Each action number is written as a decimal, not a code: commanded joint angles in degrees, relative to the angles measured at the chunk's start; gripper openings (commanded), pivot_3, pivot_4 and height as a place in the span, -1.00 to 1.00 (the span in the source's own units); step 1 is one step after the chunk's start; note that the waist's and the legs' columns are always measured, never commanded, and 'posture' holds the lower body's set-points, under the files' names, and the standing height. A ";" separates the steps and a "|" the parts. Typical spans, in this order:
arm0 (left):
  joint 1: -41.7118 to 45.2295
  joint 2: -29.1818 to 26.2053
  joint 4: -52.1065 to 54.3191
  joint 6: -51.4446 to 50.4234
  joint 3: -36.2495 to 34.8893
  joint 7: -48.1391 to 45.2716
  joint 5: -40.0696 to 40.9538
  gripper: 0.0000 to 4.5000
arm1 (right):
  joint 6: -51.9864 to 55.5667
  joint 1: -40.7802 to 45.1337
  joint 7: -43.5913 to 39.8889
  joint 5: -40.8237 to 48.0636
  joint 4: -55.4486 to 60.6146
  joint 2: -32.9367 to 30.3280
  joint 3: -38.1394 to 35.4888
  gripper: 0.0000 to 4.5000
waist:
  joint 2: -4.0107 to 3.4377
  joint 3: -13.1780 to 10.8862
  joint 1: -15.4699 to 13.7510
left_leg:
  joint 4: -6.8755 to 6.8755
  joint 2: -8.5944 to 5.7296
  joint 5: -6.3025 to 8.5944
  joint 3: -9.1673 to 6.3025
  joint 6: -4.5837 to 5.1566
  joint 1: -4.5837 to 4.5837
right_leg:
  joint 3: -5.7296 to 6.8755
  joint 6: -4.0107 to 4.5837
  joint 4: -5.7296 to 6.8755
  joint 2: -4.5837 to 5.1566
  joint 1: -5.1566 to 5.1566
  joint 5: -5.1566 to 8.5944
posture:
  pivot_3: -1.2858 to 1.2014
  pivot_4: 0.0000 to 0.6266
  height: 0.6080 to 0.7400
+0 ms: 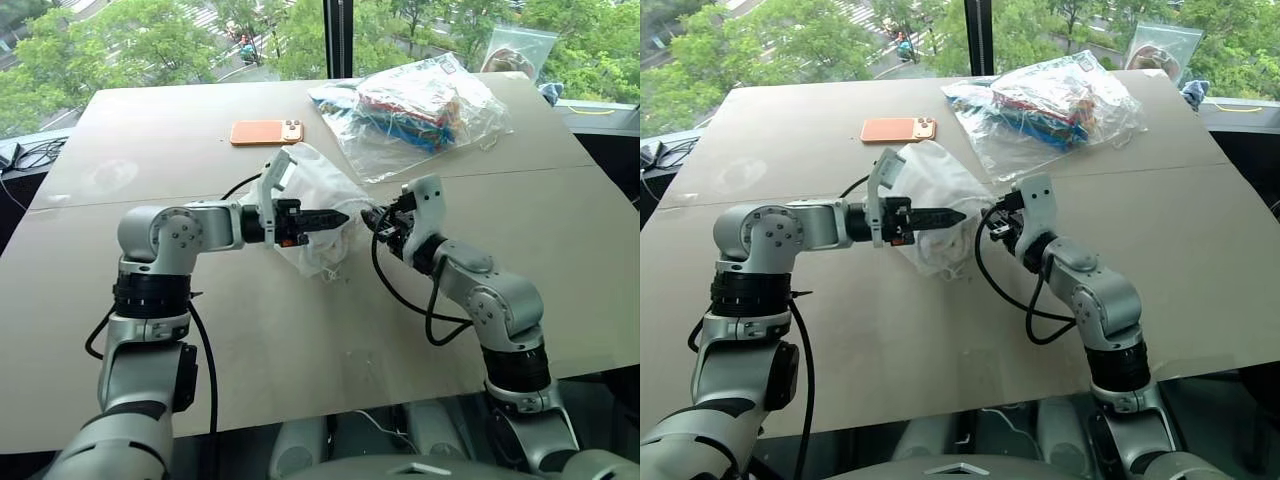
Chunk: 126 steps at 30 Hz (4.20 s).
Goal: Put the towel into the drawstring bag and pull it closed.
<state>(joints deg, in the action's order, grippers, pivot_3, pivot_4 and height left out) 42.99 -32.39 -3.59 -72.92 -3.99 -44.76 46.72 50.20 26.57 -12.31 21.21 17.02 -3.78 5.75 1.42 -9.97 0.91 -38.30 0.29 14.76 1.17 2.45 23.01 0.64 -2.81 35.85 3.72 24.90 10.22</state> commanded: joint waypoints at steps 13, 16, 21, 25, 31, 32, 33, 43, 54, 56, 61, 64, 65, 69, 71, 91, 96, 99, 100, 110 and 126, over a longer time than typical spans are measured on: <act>2.78 0.46 -2.67 4.71 -1.21 0.67 -2.91 -1.00 | 4.43 0.85 -5.22 -7.28 9.77 -21.85 6.26 -0.98 | 0.01 -0.01 -0.11 | -0.02 -0.03 0.01 0.01 0.01 0.01 | 0.00 -0.01 0.00 0.00 0.00 0.01 | 0.03 -0.52 1.00; 3.09 0.37 -2.98 5.62 -0.52 -0.05 -3.78 -1.00 | 3.45 1.71 -8.41 -8.80 10.81 -28.32 7.81 -0.98 | 0.01 -0.01 -0.02 | -0.02 -0.09 0.01 0.02 0.02 0.01 | -0.01 -0.01 -0.02 0.00 -0.01 0.01 | 0.03 -0.52 1.00; 2.97 -0.26 -2.80 8.06 0.94 -1.91 -5.10 -1.00 | 0.52 3.65 -12.56 -13.79 10.93 -37.54 11.43 -0.98 | 0.02 -0.02 -0.05 | -0.02 -0.10 0.01 0.02 0.02 0.01 | 0.01 -0.01 -0.02 -0.02 0.00 0.01 | 0.03 -0.52 1.00; 1.85 -0.55 -2.07 11.73 0.55 -6.12 -4.67 -1.00 | -2.24 6.66 -11.93 -19.57 8.37 -41.61 11.69 -0.98 | 0.03 -0.03 -0.09 | -0.03 -0.09 0.01 0.06 0.02 0.01 | -0.03 -0.02 -0.04 -0.01 0.00 0.01 | 0.03 -0.52 1.00; -4.27 -6.89 1.81 10.89 -2.69 -12.69 -1.03 -0.64 | 8.43 5.74 -13.10 -6.10 15.85 -28.44 0.19 -1.00 | 0.02 -0.04 0.21 | 0.04 0.07 0.01 0.04 0.01 0.02 | -0.05 0.03 -0.02 -0.13 0.08 0.02 | 0.03 -0.52 1.00; -5.58 -7.90 2.16 10.44 -3.41 -13.11 -0.56 -0.45 | 9.19 5.53 -13.11 -5.79 16.31 -27.90 -0.03 -1.00 | 0.02 -0.04 0.15 | 0.06 0.10 0.01 0.04 0.01 0.05 | -0.07 0.04 0.04 -0.12 0.15 0.03 | 0.03 -0.52 1.00; -7.31 -8.91 2.23 10.48 -4.46 -12.90 -0.63 -0.25 | 9.80 5.26 -12.85 -5.58 16.59 -27.45 -0.16 -1.00 | 0.02 -0.04 0.08 | 0.05 0.10 0.01 0.01 0.01 0.12 | -0.04 0.04 0.03 -0.11 0.21 0.03 | 0.03 -0.52 1.00; -32.69 -16.72 15.71 12.32 -9.50 -16.65 0.85 0.40 | 11.04 4.35 -11.54 -3.90 15.87 -24.64 -1.24 -1.00 | 0.02 -0.04 -0.27 | -0.11 0.05 -0.04 -0.01 -0.07 0.75 | 0.02 0.04 0.04 0.05 0.73 0.02 | 0.03 -0.52 1.00; -31.78 1.53 20.12 22.16 0.38 2.94 -9.12 0.40 | 11.37 4.68 -12.02 -3.60 15.71 -25.61 -1.23 -1.00 | 0.03 0.00 -0.85 | -0.21 -0.02 -0.01 -0.08 0.01 0.72 | 0.09 0.06 0.11 0.06 0.64 -0.02 | 0.03 -0.52 1.00; -30.97 2.41 19.45 22.87 1.55 2.99 -9.82 0.40 | 11.75 4.48 -11.95 -3.40 16.15 -25.88 -1.54 -1.00 | 0.08 0.02 -0.78 | -0.22 -0.06 -0.01 -0.10 0.02 0.74 | 0.10 0.06 0.13 0.04 0.64 -0.02 | 0.03 -0.52 1.00; -28.99 5.24 17.39 23.95 2.29 2.76 -9.07 0.09 | 12.43 4.03 -11.40 -3.25 16.89 -26.34 -2.00 -1.00 | 0.07 0.02 -0.25 | -0.23 -0.03 0.00 -0.06 0.02 0.73 | 0.06 0.07 0.12 0.02 0.65 -0.03 | 0.03 -0.52 1.00; -28.21 6.45 16.81 22.80 1.29 3.02 -7.35 -0.50 | 12.57 3.75 -11.03 -3.11 17.14 -26.42 -2.28 -1.00 | 0.07 0.02 -0.20 | -0.23 -0.03 0.00 -0.06 0.02 0.72 | 0.06 0.06 0.12 0.02 0.65 -0.03 | 0.03 -0.52 1.00; -28.04 6.62 16.67 22.34 0.74 3.10 -6.70 -0.74 | 12.44 3.68 -10.82 -3.13 17.06 -26.37 -2.39 -1.00 | 0.07 0.02 -0.22 | -0.23 -0.03 0.00 -0.07 0.02 0.72 | 0.06 0.06 0.12 0.02 0.65 -0.03 | 0.03 -0.52 1.00; -27.97 6.35 16.59 20.53 -0.99 2.78 -4.08 -0.98 | 11.60 4.01 -9.72 -3.32 16.09 -25.78 -3.07 -1.00 | 0.07 0.02 -0.20 | -0.24 -0.02 0.00 -0.07 0.02 0.73 | 0.06 0.06 0.12 0.02 0.65 -0.03 | 0.03 -0.52 1.00; -27.78 5.95 16.69 18.70 -3.03 2.38 -1.30 -0.98 | 10.92 4.83 -8.49 -3.47 14.79 -24.56 -4.43 -1.00 | 0.07 0.02 -0.19 | -0.24 -0.02 0.00 -0.07 0.02 0.72 | 0.06 0.06 0.13 0.02 0.65 -0.03 | 0.03 -0.52 1.00; 8.29 -12.10 -15.07 13.12 -22.26 2.16 18.36 -0.98 | -15.82 29.32 -6.57 -17.82 -7.91 -38.27 -11.58 -1.00 | 0.05 -0.04 0.19 | -0.45 -0.16 -0.11 -0.05 -0.17 0.78 | 0.08 0.03 0.20 -0.02 0.61 -0.02 | 0.03 -0.52 1.00; 8.12 -12.03 -22.31 25.97 -17.94 2.55 4.83 -0.98 | -13.22 23.74 -5.14 -21.36 -7.98 -43.90 -13.99 -1.00 | 0.05 -0.03 -0.26 | -0.27 -0.15 -0.11 0.01 -0.18 0.81 | 0.03 0.03 0.09 0.04 0.68 -0.02 | 0.03 -0.52 1.00; 9.92 -12.03 -30.18 33.55 -17.18 4.33 -1.73 -0.98 | -14.42 20.40 -1.04 -25.48 -13.10 -47.76 -16.00 -1.00 | 0.07 -0.03 -0.51 | -0.27 -0.21 -0.11 0.12 -0.17 0.82 | 0.06 0.03 0.06 0.06 0.66 -0.03 | 0.03 -0.52 1.00; 10.73 -11.63 -31.66 34.57 -17.73 4.80 -2.24 -0.98 | -14.96 19.73 0.29 -26.51 -14.46 -48.88 -16.85 -1.00 | 0.07 -0.03 -0.48 | -0.28 -0.24 -0.11 0.19 -0.16 0.83 | 0.05 0.03 0.05 0.08 0.66 -0.03 | 0.03 -0.52 1.00; 11.27 -9.41 -28.82 29.03 -21.48 1.22 0.76 -0.98 | -18.81 15.91 -5.32 -21.16 -11.91 -49.31 -20.68 -1.00 | 0.08 -0.04 0.64 | -0.12 -0.19 -0.11 0.19 -0.17 0.76 | 0.01 -0.01 0.07 0.20 0.74 -0.03 | 0.03 -0.52 1.00; -11.33 6.15 8.82 16.78 -8.19 5.58 4.13 -0.98 | -1.82 18.61 -16.04 3.47 9.05 -40.73 -19.07 -1.00 | 0.08 -0.04 -0.51 | -0.45 -0.11 -0.04 -0.02 -0.04 0.81 | 0.07 -0.08 0.32 0.24 0.65 -0.08 | 0.03 -0.52 1.00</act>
<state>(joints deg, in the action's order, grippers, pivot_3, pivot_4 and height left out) 32.55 -27.21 -0.21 -55.48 -14.73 -38.89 49.76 48.97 44.21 -28.38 25.40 26.08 -43.23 -12.77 1.51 -10.01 0.40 -38.75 0.18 14.72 1.18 2.40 23.81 0.69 -2.89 36.17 3.97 25.54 10.14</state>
